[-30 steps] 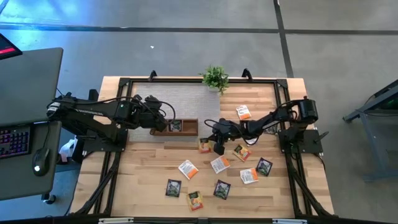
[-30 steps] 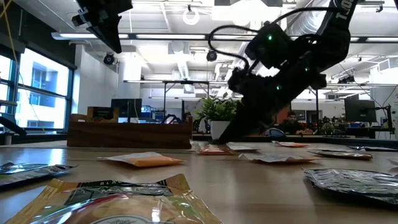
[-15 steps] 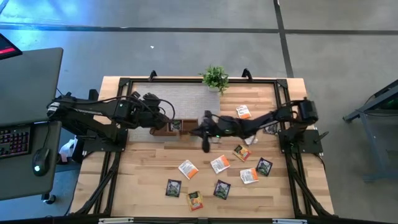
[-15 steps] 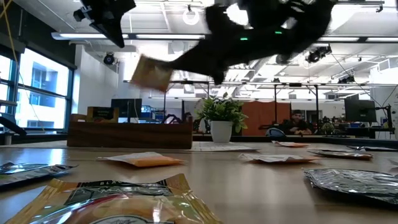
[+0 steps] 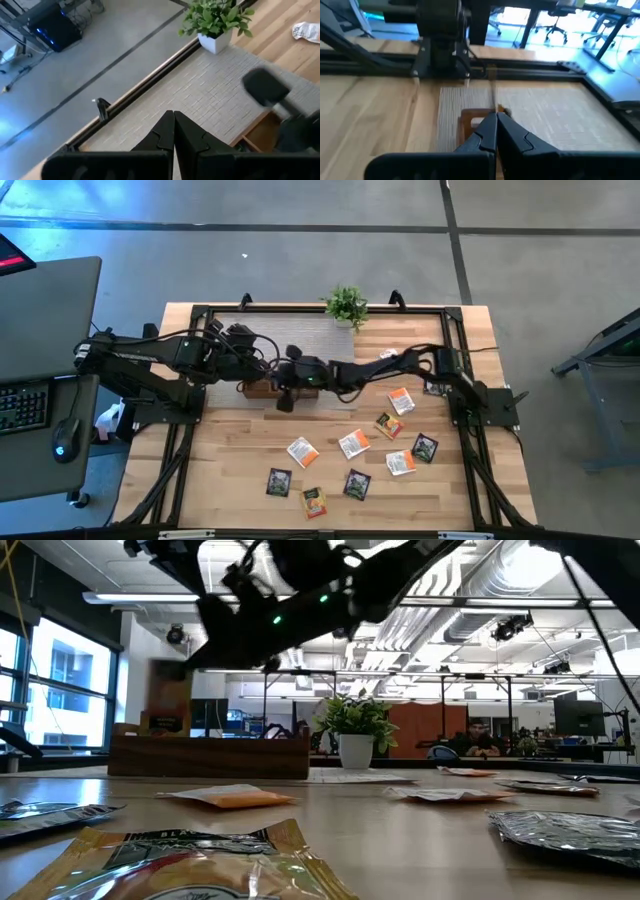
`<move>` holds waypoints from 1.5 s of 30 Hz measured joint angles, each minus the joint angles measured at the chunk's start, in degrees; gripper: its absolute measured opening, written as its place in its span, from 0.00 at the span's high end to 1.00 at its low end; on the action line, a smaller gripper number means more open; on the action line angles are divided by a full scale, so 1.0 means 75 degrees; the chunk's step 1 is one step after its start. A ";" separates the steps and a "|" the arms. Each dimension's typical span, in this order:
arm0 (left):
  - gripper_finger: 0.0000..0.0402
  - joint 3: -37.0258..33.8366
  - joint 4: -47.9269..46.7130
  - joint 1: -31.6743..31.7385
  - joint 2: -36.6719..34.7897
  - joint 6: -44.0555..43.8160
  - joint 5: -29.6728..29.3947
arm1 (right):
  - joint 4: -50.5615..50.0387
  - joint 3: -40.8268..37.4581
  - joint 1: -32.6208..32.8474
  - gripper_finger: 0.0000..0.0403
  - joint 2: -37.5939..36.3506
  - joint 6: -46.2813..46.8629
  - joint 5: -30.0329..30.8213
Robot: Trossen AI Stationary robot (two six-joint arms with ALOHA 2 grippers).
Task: Pick & Place Tea
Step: Put the yellow tea bag into the left section of the wooden organizer
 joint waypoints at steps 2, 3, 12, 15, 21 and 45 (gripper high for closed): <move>1.00 0.0000 -0.0042 0.0000 -0.0017 0.0028 -0.0035 | -0.0037 0.0399 -0.0038 1.00 0.0417 -0.0005 -0.0025; 1.00 0.0000 -0.0041 0.0000 -0.0017 0.0031 -0.0037 | -0.0101 0.0529 -0.0042 1.00 0.0583 -0.0005 -0.0023; 1.00 0.0002 -0.0313 0.0000 -0.0014 0.0034 -0.0029 | -0.0519 0.1022 -0.0083 1.00 0.1102 -0.0443 0.0838; 1.00 0.0000 -0.0328 0.0000 -0.0014 0.0034 -0.0043 | -0.0307 0.1022 -0.0086 1.00 0.1096 -0.0609 0.0888; 1.00 0.0000 -0.0334 0.0000 -0.0014 0.0034 -0.0053 | -0.0016 0.1022 -0.0126 1.00 0.1073 -0.0851 0.0911; 1.00 0.0000 -0.0337 0.0000 -0.0014 -0.0022 -0.0017 | -0.0647 0.0900 -0.0328 0.71 0.0800 -0.0844 0.0697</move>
